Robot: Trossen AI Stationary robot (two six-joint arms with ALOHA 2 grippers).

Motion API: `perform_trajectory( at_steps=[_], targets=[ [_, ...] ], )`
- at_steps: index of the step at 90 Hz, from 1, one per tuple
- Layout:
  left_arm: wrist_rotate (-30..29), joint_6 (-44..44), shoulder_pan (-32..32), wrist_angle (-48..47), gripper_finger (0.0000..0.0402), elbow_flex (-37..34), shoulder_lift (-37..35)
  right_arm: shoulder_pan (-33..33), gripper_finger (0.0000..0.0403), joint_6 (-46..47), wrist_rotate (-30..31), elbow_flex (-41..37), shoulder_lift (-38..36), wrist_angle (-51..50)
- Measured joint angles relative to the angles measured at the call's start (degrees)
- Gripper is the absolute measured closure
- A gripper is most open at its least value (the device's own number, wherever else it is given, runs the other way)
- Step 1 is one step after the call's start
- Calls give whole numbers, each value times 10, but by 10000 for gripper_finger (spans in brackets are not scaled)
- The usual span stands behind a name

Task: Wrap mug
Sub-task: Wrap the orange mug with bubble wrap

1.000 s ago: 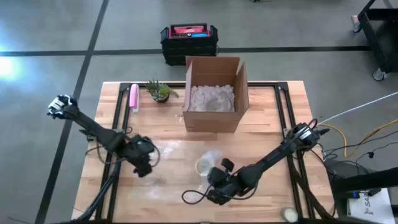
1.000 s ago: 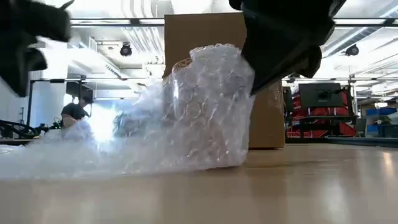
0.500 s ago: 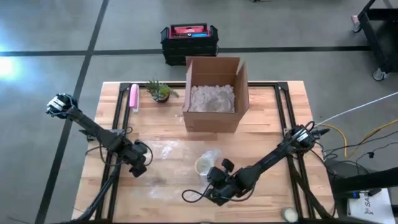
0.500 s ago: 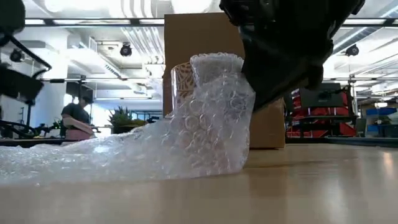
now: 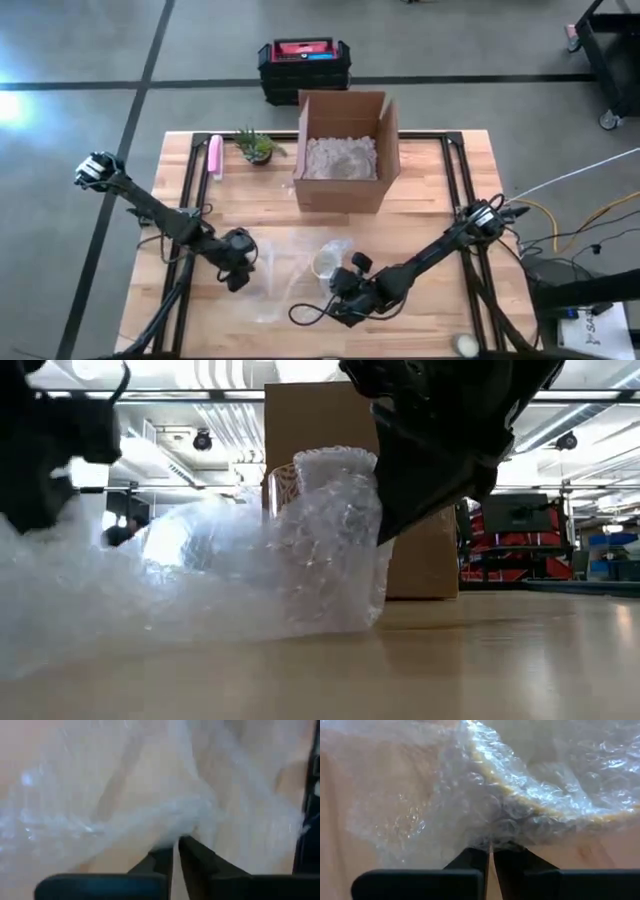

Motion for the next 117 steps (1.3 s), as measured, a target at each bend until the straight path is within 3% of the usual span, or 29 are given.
perform_trajectory(
  at_steps=[18, 35, 45, 55, 67, 80, 93, 102, 117],
  targets=[
    [-56, 116, 2, 77, 399, 84, 19, -2, 395, -8, 0, 0, 0, 8],
    [-62, 262, 35, 116, 400, 165, 84, -4, 394, -9, 1, 0, -1, 13],
    [-35, 336, 67, 147, 401, 213, 157, -6, 395, -18, 0, 0, -1, 21],
    [30, 366, 97, 164, 401, 267, 250, -7, 394, -22, -1, 0, -1, 23],
    [28, 382, 106, 56, 401, 347, 316, -6, 394, -23, -2, 0, -1, 22],
    [-80, 399, 88, -180, 400, 444, 324, -6, 394, -22, -4, 0, -1, 21],
    [-187, 337, 59, -397, 401, 507, 298, -7, 394, -22, -5, 0, -1, 21],
    [-212, 259, 47, -508, 400, 515, 266, -7, 394, -23, -5, 0, -1, 22],
    [-207, 141, 41, -575, 383, 479, 189, -7, 394, -22, -1, -1, -1, 22]
  ],
)
